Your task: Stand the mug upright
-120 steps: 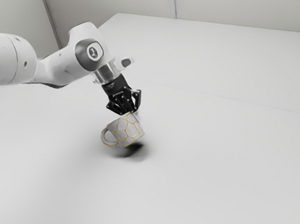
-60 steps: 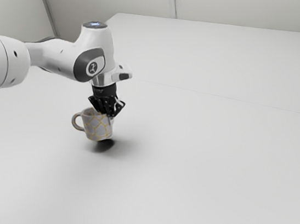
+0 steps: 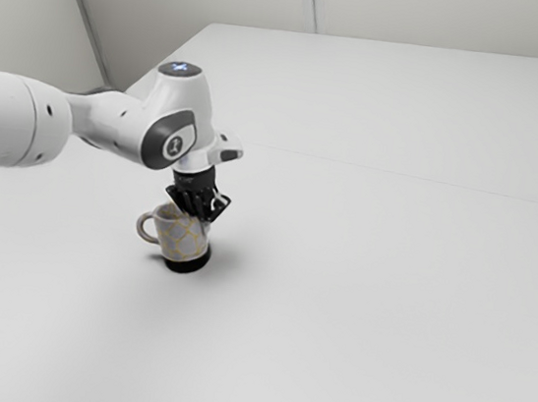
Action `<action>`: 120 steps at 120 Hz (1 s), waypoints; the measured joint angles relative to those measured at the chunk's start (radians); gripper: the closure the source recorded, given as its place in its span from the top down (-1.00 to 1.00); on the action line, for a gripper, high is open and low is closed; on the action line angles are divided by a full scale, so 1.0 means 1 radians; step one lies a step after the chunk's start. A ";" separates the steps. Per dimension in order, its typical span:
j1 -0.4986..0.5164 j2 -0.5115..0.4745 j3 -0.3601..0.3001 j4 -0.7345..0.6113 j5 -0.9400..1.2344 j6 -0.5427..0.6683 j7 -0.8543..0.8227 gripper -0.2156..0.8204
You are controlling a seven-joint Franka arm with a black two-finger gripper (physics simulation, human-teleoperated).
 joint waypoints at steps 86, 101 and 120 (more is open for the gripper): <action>-0.032 -0.110 0.005 0.063 -0.008 -0.060 0.027 0.49; -0.033 -0.138 0.004 0.111 0.016 -0.103 0.031 0.53; -0.032 -0.151 0.004 0.204 0.032 -0.192 0.035 0.56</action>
